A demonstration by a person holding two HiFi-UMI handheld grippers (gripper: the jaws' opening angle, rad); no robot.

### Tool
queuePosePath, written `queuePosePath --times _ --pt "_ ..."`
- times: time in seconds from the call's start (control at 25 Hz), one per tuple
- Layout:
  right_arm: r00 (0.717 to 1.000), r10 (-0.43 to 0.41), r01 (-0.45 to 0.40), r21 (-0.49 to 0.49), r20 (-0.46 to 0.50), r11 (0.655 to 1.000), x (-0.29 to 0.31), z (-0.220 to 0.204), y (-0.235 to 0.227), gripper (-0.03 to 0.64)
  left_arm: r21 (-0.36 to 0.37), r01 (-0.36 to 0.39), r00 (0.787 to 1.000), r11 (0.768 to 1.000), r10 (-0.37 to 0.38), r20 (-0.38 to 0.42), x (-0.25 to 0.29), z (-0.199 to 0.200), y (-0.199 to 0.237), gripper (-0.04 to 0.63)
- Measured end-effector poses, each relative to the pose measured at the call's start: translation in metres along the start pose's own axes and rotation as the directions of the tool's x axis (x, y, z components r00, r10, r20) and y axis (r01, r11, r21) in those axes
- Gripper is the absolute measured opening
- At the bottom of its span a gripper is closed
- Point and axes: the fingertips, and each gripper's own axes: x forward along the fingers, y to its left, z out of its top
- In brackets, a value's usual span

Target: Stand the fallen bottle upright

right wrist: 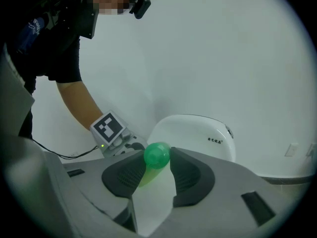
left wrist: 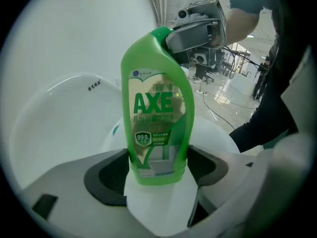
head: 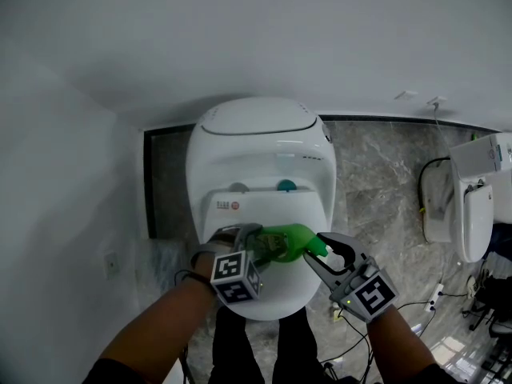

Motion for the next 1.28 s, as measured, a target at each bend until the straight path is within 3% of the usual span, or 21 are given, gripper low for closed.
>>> queuePosePath --times 0.28,0.8,1.28 --pt "0.997 0.050 -0.048 -0.040 0.055 0.998 0.009 0.027 0.027 0.180 -0.016 -0.009 1.000 1.000 0.009 -0.007 0.000 0.002 -0.001 0.399" --pt "0.983 0.166 -0.158 -0.093 0.078 0.983 0.030 0.038 0.079 0.195 -0.042 -0.028 0.999 0.999 0.026 -0.036 -0.002 -0.012 -0.006 0.390" --pt "0.986 0.145 -0.139 -0.064 0.086 0.988 0.029 0.041 0.079 0.197 -0.058 -0.076 0.997 0.995 0.077 0.014 -0.003 -0.013 -0.006 0.388"
